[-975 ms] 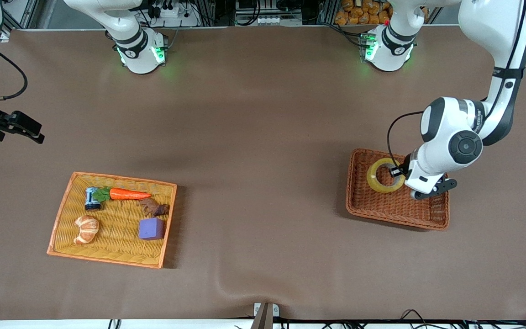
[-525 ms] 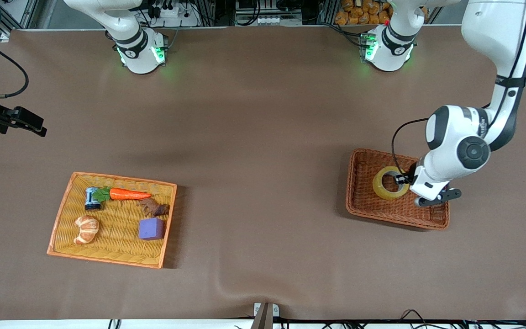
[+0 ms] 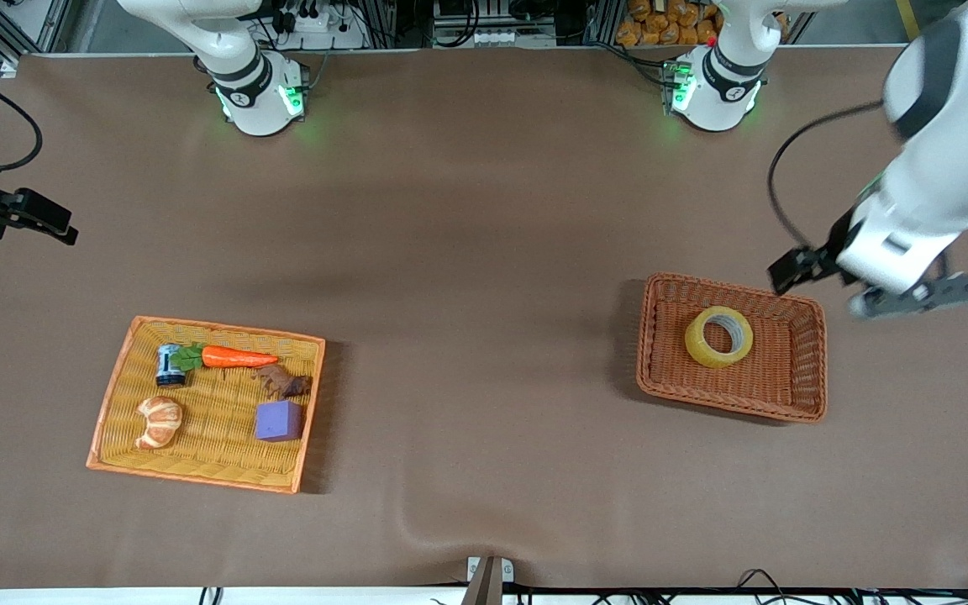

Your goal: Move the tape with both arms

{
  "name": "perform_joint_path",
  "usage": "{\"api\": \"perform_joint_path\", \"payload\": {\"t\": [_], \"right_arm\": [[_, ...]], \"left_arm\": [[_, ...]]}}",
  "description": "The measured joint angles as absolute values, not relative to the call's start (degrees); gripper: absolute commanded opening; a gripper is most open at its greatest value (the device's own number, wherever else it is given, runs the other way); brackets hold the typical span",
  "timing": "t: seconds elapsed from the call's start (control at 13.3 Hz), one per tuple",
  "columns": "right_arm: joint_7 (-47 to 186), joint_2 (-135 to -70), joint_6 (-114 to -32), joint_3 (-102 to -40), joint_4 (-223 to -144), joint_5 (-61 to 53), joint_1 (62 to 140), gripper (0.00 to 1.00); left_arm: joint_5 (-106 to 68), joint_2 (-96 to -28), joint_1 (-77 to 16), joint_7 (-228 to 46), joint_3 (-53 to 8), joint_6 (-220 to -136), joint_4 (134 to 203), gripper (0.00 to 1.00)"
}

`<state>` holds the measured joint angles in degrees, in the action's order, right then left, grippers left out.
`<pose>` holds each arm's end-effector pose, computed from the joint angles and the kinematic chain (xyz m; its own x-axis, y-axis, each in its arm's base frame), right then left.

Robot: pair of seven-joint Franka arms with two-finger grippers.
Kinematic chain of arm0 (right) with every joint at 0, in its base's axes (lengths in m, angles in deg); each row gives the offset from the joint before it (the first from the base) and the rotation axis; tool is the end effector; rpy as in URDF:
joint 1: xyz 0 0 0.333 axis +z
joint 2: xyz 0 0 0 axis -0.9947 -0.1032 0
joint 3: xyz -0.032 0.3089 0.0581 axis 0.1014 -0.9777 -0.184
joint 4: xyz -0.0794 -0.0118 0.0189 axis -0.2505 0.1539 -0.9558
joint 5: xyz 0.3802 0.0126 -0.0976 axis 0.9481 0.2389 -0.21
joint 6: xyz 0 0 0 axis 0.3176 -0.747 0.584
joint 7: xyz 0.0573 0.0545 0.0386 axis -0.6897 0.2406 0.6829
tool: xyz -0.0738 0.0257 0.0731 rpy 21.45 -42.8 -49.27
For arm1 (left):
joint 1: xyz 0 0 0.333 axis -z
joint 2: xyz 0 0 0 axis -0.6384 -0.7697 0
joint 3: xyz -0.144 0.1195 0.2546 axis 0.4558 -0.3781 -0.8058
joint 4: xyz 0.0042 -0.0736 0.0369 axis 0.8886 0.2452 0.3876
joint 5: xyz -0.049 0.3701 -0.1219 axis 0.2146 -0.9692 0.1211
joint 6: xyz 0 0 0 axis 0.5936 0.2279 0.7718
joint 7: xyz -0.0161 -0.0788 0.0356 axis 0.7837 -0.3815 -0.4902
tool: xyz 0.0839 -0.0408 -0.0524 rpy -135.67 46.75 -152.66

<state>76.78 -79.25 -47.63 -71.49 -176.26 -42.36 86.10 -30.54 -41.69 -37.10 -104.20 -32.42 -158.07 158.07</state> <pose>0.5516 -0.0310 0.6099 0.9955 -0.0897 -0.0319 -0.0891 -0.9958 0.0217 0.5827 -0.1056 0.5851 0.9881 0.1489 0.0388 0.1497 -0.9886 -0.0172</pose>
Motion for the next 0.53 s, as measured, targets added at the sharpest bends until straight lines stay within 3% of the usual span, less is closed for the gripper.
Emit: {"api": "perform_joint_path", "payload": {"t": [0.15,0.53], "right_arm": [[76.78,-79.21,-47.23,-71.45,-176.02,-42.35,86.09,1.0],[76.78,-79.22,-47.25,-71.35,-175.68,-42.35,85.93,1.0]], "left_arm": [[-30.54,-40.42,-37.25,-103.33,-32.45,-154.53,154.26,1.0],[-30.54,-38.27,-37.64,-101.83,-32.69,-150.16,153.7,1.0]]}}
